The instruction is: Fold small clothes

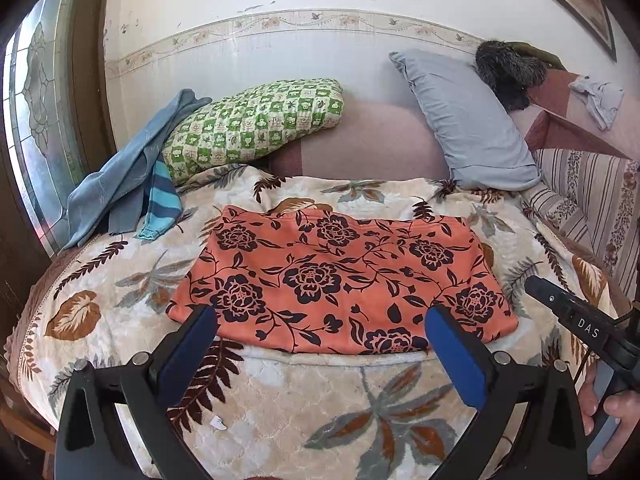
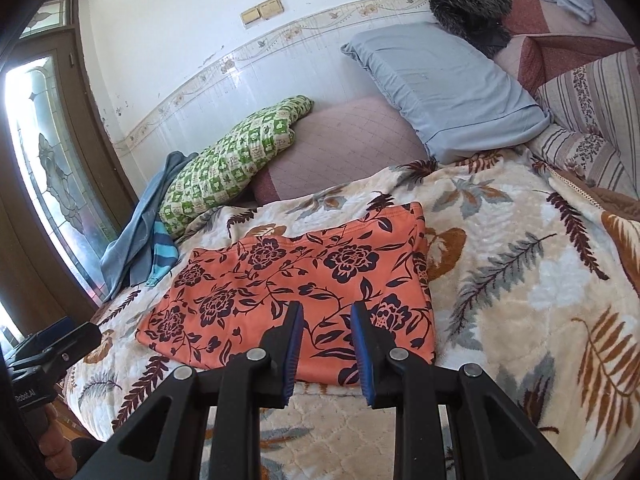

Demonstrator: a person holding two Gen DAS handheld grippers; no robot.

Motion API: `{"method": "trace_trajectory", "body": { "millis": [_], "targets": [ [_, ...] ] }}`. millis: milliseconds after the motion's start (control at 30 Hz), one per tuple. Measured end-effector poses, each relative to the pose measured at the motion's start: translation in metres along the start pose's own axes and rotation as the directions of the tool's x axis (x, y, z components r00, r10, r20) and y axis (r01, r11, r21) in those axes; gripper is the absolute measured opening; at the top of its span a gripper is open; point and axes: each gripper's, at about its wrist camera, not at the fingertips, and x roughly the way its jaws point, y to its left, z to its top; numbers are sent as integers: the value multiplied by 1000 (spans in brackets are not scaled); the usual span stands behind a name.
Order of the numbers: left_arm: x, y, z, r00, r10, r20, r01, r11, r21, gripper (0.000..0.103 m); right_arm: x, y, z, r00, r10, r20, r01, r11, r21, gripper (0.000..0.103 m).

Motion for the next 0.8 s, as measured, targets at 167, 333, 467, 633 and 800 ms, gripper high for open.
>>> {"method": "trace_trajectory", "body": {
  "millis": [167, 333, 467, 633, 800],
  "targets": [
    [6, 2, -5, 1000, 13, -29, -13, 1000, 0, 103, 4, -8, 2, 1000, -18, -17, 19, 1000, 24, 27],
    [7, 1, -7, 999, 19, -28, -19, 1000, 4, 103, 7, -12, 1, 999, -30, -33, 32, 999, 40, 27],
    [5, 2, -6, 1000, 20, -17, -20, 1000, 6, 103, 9, -13, 1, 999, -37, -36, 38, 999, 34, 27],
    [4, 4, -5, 1000, 20, -20, -21, 1000, -9, 103, 10, -14, 0, 998, -37, -42, 39, 998, 39, 27],
    [4, 8, -4, 1000, 25, -19, -25, 999, -24, 103, 11, -13, 0, 998, -37, -45, 38, 999, 38, 27]
  ]
}}
